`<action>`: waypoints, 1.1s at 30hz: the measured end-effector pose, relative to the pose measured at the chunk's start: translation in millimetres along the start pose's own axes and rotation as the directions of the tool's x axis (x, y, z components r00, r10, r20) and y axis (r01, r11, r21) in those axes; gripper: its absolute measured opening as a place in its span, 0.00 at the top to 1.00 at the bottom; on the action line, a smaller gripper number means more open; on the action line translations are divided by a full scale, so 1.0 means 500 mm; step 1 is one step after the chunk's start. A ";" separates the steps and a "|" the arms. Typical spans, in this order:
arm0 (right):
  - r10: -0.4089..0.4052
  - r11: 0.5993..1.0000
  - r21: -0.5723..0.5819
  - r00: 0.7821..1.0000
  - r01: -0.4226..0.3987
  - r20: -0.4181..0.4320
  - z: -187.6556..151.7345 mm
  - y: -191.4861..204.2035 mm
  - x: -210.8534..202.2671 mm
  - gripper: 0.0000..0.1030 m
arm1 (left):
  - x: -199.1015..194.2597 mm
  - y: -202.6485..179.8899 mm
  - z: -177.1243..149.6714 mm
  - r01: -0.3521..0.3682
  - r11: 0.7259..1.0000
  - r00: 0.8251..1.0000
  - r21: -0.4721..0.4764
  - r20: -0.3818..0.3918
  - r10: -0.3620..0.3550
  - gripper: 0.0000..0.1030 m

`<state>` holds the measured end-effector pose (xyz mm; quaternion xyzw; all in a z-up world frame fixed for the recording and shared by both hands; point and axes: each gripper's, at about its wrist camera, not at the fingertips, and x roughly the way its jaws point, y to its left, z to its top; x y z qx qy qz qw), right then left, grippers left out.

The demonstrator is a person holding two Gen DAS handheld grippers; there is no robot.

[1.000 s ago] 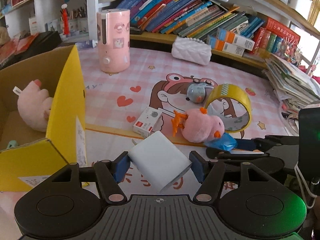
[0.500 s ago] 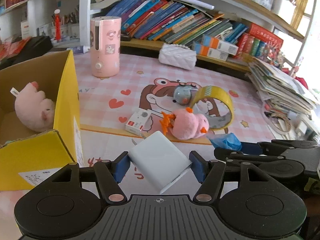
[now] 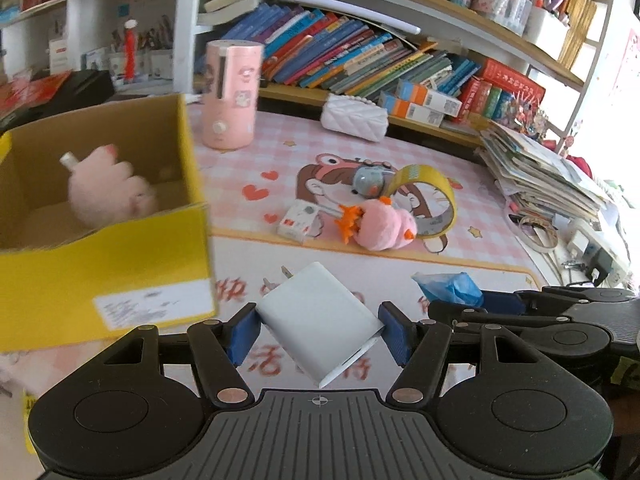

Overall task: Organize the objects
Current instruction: 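Lift the white charger and blue packet and carry them toward the yellow box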

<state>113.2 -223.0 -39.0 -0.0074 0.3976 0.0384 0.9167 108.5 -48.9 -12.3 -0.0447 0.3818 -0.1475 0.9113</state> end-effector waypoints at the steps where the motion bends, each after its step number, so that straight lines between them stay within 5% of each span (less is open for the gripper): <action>1: 0.002 1.000 -0.003 1.000 -0.002 -0.001 -0.003 0.010 -0.004 0.66 | -0.009 0.009 -0.005 -0.003 1.000 1.000 -0.006 0.001 0.003 0.37; 33: 0.149 0.980 -0.131 0.989 -0.148 0.000 -0.101 0.312 -0.095 0.66 | -0.228 0.220 -0.139 -0.130 0.983 0.989 -0.127 0.055 0.138 0.37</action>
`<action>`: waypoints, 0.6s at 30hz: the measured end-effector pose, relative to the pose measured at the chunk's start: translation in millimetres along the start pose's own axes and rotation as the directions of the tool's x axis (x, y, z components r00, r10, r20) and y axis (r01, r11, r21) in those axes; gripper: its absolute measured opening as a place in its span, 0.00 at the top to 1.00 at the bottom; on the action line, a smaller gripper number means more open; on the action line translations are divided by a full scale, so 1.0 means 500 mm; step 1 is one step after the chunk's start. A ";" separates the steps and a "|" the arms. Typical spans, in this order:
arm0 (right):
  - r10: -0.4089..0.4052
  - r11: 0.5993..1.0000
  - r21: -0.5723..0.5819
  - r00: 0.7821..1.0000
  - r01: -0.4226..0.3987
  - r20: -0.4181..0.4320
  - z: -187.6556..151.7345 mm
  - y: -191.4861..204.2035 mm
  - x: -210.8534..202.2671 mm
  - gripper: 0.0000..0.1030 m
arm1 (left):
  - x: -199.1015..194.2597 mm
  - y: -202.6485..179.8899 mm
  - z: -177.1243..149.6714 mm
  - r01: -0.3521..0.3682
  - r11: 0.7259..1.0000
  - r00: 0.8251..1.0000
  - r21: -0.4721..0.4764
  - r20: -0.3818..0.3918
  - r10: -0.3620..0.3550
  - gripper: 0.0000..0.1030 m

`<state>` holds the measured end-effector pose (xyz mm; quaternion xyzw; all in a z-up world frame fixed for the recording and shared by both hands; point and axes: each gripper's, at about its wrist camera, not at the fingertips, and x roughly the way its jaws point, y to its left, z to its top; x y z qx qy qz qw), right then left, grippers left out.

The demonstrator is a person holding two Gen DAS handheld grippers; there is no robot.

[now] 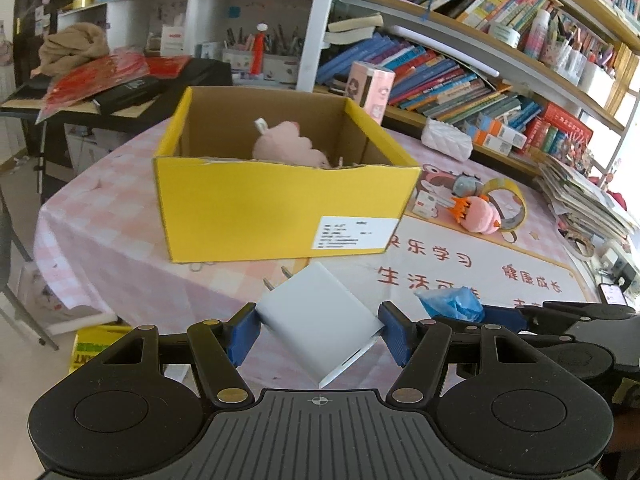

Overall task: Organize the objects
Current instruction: 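Lift the white charger and blue packet and carry them toward the yellow box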

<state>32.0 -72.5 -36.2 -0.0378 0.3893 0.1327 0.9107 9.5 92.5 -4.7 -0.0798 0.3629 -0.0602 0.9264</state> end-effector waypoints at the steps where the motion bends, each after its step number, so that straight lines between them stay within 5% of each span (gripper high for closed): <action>1: 0.003 1.000 -0.003 1.000 -0.003 0.001 0.000 0.005 0.000 0.66 | -0.003 0.004 -0.001 -0.003 1.000 1.000 -0.003 0.003 0.003 0.37; 18: 0.014 0.999 -0.039 1.000 -0.014 0.023 0.009 0.055 -0.004 0.66 | -0.034 0.038 0.001 -0.015 1.000 0.999 -0.015 0.050 0.016 0.37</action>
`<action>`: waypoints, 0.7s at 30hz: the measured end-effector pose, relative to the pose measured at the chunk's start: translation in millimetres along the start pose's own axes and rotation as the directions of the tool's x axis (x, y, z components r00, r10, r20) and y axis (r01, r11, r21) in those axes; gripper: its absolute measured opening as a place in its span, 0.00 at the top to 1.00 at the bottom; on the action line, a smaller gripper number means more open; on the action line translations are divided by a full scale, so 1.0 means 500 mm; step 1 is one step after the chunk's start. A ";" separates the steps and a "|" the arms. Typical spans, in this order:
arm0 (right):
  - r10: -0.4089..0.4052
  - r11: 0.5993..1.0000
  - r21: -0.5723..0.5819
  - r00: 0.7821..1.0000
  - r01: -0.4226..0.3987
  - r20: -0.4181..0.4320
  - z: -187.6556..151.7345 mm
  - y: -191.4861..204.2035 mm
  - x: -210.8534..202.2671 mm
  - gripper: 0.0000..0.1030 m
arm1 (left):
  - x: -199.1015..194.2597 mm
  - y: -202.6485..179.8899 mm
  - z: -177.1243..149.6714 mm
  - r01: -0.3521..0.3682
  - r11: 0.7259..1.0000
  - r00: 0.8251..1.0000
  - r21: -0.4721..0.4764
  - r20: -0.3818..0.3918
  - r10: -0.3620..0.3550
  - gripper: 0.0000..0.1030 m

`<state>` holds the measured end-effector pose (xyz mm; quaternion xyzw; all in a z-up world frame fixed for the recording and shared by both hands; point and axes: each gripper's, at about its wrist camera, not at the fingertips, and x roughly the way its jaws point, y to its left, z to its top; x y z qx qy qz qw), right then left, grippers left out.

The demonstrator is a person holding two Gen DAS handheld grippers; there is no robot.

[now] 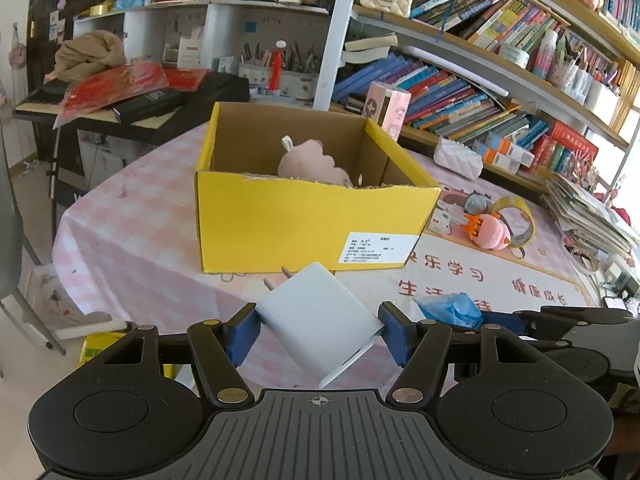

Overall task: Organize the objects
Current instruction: 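Lift the white charger and blue packet and carry them toward the yellow box, then lower the white charger and blue packet into the yellow box with both tools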

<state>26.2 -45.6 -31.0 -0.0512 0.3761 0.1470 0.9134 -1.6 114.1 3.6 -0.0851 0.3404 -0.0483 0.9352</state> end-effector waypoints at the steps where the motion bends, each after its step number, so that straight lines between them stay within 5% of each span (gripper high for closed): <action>1: -0.001 1.000 -0.001 1.000 0.001 0.002 0.001 0.002 0.000 0.66 | -0.001 0.001 0.002 0.000 1.000 1.000 0.002 0.003 0.000 0.37; 21: -0.018 1.000 0.013 0.995 0.017 0.099 0.095 -0.007 -0.024 0.67 | -0.002 -0.008 0.092 0.008 0.999 0.991 0.043 0.136 -0.014 0.37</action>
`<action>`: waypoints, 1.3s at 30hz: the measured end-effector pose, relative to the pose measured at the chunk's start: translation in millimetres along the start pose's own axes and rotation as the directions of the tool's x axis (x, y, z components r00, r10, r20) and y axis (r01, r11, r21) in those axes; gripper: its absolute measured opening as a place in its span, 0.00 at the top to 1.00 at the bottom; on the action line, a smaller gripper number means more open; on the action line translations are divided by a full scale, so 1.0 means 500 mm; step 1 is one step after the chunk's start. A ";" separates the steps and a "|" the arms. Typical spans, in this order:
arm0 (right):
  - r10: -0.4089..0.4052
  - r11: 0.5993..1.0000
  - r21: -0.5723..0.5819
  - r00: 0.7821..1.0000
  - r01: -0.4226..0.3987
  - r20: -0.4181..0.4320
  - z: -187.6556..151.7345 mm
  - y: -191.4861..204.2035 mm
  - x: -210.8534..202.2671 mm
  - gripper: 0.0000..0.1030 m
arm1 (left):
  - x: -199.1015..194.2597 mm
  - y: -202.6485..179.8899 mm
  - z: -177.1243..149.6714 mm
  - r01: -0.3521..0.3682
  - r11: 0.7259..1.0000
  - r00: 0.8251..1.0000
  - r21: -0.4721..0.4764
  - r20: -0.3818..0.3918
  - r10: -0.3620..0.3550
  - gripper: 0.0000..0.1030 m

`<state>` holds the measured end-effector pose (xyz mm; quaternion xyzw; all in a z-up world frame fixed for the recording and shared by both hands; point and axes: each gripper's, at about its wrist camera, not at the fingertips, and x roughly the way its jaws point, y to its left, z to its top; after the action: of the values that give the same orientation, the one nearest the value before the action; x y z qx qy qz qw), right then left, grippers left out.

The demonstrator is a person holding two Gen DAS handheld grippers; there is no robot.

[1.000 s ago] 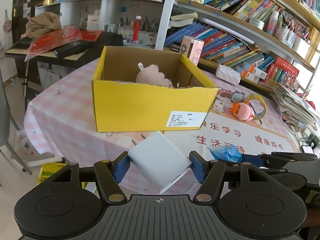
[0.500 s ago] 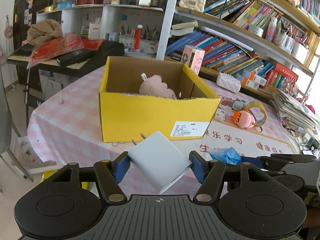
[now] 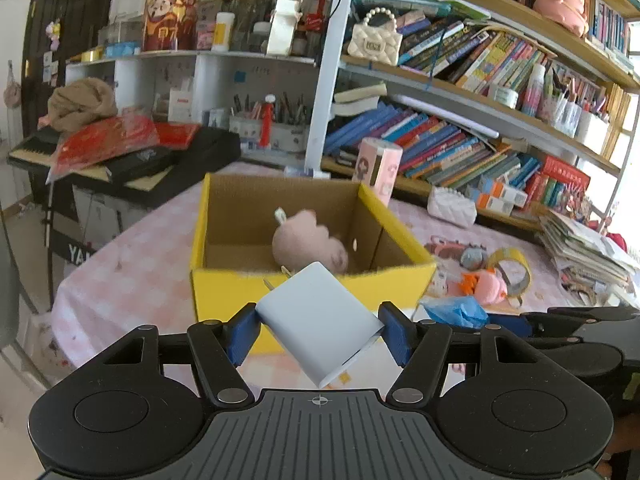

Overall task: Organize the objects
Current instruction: 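Lower the white charger and blue packet into the yellow box with both tools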

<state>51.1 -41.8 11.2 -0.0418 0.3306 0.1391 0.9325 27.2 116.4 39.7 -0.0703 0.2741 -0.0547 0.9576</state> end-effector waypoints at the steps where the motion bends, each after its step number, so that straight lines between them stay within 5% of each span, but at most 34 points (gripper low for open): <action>1: 0.002 1.000 0.000 1.000 -0.002 0.008 0.010 -0.002 0.002 0.67 | 0.006 -0.001 0.007 -0.002 1.000 1.000 0.002 0.008 0.002 0.37; 15: 0.071 0.997 -0.035 0.994 -0.069 0.081 0.157 -0.048 0.104 0.67 | 0.132 0.005 0.091 -0.084 0.996 0.996 -0.005 0.037 0.084 0.37; 39: 0.237 0.965 -0.115 0.972 -0.236 -0.006 0.267 -0.053 0.306 0.67 | 0.335 -0.015 0.087 -0.230 0.969 0.963 0.084 -0.123 0.239 0.37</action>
<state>253.1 -9.2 18.5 -0.0551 0.3212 0.2682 0.9065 191.0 89.7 -9.2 -0.0003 0.3413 0.0452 0.9389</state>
